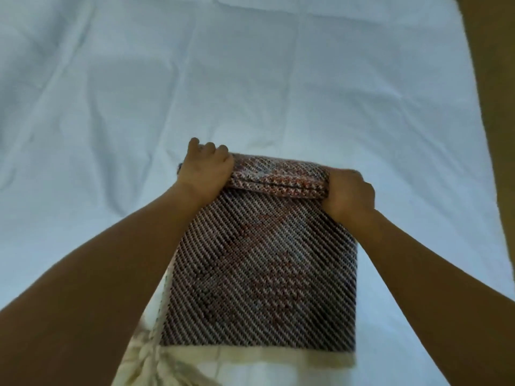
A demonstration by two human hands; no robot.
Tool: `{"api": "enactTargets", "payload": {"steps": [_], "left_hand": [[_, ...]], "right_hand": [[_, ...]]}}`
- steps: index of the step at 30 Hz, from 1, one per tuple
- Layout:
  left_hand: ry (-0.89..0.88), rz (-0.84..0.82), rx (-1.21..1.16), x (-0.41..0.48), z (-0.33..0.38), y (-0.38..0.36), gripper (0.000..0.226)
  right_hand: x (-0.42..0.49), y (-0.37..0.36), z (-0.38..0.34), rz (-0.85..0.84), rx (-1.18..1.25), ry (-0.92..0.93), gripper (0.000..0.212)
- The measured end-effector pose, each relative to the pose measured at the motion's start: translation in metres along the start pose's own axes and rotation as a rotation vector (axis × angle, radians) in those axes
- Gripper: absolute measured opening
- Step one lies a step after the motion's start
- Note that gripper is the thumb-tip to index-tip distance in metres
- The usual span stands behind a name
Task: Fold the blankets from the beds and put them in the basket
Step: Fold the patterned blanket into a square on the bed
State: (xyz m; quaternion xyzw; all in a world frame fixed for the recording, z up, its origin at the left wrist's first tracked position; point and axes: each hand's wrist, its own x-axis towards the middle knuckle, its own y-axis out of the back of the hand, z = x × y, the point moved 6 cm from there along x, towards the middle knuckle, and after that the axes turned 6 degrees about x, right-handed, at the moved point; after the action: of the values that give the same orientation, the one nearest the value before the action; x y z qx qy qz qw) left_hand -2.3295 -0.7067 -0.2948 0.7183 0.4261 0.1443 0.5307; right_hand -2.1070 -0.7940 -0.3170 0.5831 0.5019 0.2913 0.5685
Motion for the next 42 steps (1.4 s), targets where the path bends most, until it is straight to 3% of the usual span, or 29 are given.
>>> {"api": "enactTargets", "payload": {"steps": [6, 10, 15, 17, 19, 22, 24, 26, 30, 33, 39, 42], "left_hand": [[0.045, 0.055, -0.179, -0.106, 0.017, 0.012, 0.031], [0.039, 0.131, -0.258, -0.183, 0.033, 0.015, 0.029], [-0.041, 0.232, -0.19, -0.262, 0.068, 0.0, 0.036], [-0.055, 0.122, -0.193, -0.278, 0.088, -0.025, 0.039], [-0.008, -0.094, -0.189, -0.289, 0.106, -0.061, 0.043], [0.057, -0.332, -0.188, -0.303, 0.12, -0.098, 0.066], [0.054, -0.407, -0.194, -0.306, 0.127, -0.102, 0.076], [0.089, -0.346, -0.257, -0.299, 0.126, -0.089, 0.068], [0.135, -0.074, -0.412, -0.269, 0.126, -0.047, 0.055], [0.103, -0.039, -0.5, -0.24, 0.141, -0.031, 0.059], [0.178, 0.02, -0.56, -0.183, 0.145, -0.039, 0.056], [0.19, 0.04, -0.574, -0.152, 0.136, -0.055, 0.056]], "right_hand": [[-0.104, 0.026, -0.002, 0.092, 0.136, 0.049, 0.022], [-0.18, 0.011, -0.006, 0.037, 0.123, 0.017, 0.026], [-0.255, -0.029, -0.005, 0.004, 0.094, -0.028, 0.023], [-0.277, -0.051, -0.002, -0.031, 0.065, -0.036, 0.026], [-0.292, -0.074, 0.002, -0.126, -0.012, -0.043, 0.035], [-0.3, -0.099, 0.004, -0.286, -0.088, -0.032, 0.044], [-0.301, -0.103, 0.004, -0.321, -0.046, -0.056, 0.044], [-0.299, -0.1, 0.001, -0.301, 0.011, -0.079, 0.04], [-0.284, -0.08, -0.024, -0.069, 0.246, -0.021, 0.029], [-0.268, -0.075, -0.057, -0.01, 0.353, 0.084, 0.044], [-0.209, -0.084, -0.085, -0.017, 0.333, 0.185, 0.053], [-0.169, -0.094, -0.079, -0.014, 0.158, 0.212, 0.056]]}}
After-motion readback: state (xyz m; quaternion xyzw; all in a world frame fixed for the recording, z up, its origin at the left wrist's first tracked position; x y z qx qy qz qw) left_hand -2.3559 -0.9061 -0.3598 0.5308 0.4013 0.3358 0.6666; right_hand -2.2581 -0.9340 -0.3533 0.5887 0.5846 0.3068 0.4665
